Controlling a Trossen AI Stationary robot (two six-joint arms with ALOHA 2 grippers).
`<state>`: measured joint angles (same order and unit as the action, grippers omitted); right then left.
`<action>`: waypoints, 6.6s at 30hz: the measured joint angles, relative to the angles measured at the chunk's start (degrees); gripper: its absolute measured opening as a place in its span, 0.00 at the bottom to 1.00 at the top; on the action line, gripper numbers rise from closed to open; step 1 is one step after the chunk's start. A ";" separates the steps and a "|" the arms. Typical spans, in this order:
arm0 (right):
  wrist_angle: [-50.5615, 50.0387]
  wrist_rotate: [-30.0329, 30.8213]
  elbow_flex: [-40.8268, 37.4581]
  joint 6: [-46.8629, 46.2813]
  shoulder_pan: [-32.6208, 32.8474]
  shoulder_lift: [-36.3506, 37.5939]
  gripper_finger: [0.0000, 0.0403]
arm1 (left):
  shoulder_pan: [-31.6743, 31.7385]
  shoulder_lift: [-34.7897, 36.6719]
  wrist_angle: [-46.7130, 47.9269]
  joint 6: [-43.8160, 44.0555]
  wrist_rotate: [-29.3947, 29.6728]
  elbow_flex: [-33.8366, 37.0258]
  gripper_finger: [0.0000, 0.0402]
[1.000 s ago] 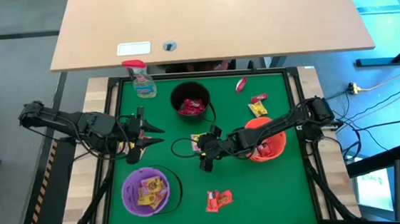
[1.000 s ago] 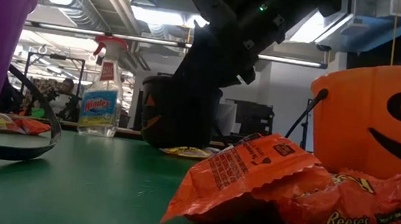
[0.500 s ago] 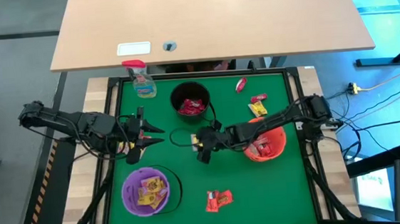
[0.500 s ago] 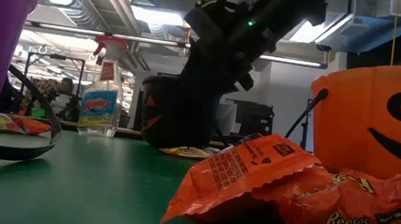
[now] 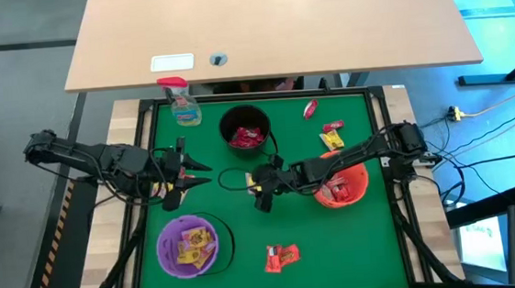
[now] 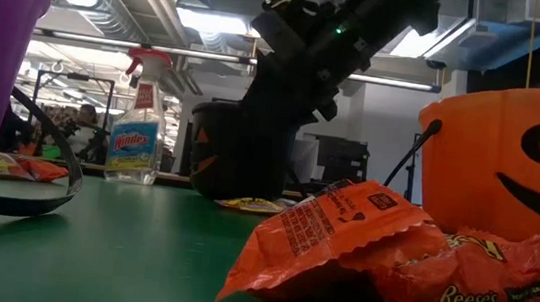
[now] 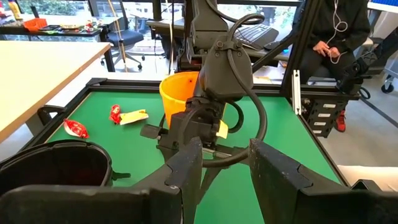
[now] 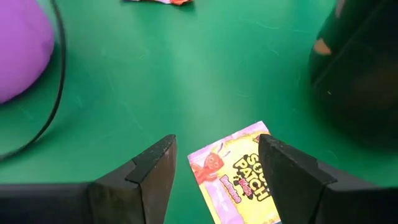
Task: Sort candy
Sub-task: Put the yellow candy into the violet bucket
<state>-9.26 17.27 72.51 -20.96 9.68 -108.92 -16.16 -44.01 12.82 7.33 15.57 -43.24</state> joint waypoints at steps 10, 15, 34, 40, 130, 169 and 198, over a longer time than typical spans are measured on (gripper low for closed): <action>-0.87 -2.35 0.00 4.54 -0.44 0.00 0.60 | 0.00 0.00 0.07 0.01 0.00 0.00 0.30; -2.35 -1.79 0.00 4.75 -1.03 -0.88 0.73 | 0.00 0.00 0.09 0.04 0.00 0.00 0.30; -10.34 0.20 6.93 6.00 -2.42 -10.66 0.88 | -0.09 -1.26 1.00 1.33 0.13 -0.04 0.30; -11.21 -0.72 7.54 4.12 -3.20 -12.08 0.88 | -0.15 -1.74 0.69 1.54 -0.04 -0.04 0.30; -26.58 -6.26 30.03 6.48 4.61 -2.88 0.12 | -0.17 -2.54 2.95 1.27 -9.27 0.02 0.30; -20.12 -13.24 30.01 7.76 4.61 -2.97 0.12 | -4.13 -12.07 0.21 -11.02 -3.72 -0.04 0.30; -26.65 -13.23 29.83 7.53 4.61 -3.56 0.12 | -6.27 -11.47 0.66 -10.88 -9.23 -0.04 0.30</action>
<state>-35.90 4.03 102.34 -13.43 14.28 -112.49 -22.44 -55.48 13.47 -3.55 6.34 -43.29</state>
